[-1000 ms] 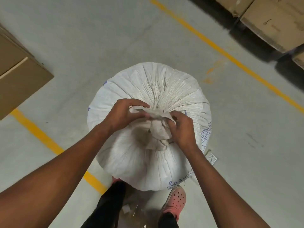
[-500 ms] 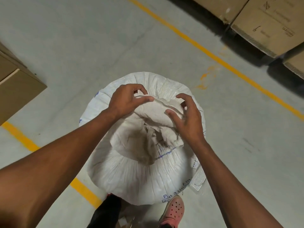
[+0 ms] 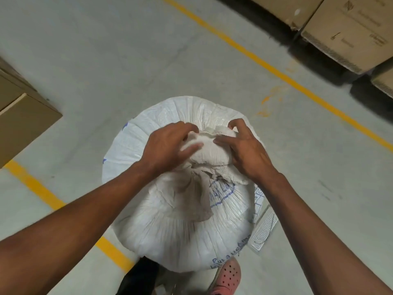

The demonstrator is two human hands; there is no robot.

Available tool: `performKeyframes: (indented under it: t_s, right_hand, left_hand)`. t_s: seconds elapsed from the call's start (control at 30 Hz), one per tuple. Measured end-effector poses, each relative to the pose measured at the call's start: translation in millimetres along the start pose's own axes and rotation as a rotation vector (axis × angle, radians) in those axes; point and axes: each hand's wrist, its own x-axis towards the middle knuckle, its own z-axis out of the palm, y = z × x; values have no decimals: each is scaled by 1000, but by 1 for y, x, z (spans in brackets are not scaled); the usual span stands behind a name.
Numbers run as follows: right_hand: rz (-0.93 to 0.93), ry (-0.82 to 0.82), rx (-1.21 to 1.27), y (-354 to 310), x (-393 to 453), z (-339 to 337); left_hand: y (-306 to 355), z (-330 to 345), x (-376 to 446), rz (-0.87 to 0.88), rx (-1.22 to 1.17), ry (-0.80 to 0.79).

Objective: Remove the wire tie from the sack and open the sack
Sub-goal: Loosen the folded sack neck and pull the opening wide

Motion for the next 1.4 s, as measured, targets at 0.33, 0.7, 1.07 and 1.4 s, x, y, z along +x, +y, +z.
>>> performKeyframes:
  t_s: [0.33, 0.7, 1.07, 1.4]
  right_hand:
    - [-251, 283, -367, 5, 0, 15]
    - [-635, -173, -420, -11, -13, 9]
    - [-667, -304, -574, 9, -12, -33]
    - [-275, -511, -28, 30, -13, -54]
  left_hand:
    - [-17, 9, 8, -80, -131, -124]
    - [-30, -3, 58, -129, -341, -402]
    - [-53, -36, 80, -88, -39, -329]
    - [-65, -24, 83, -136, 111, -399]
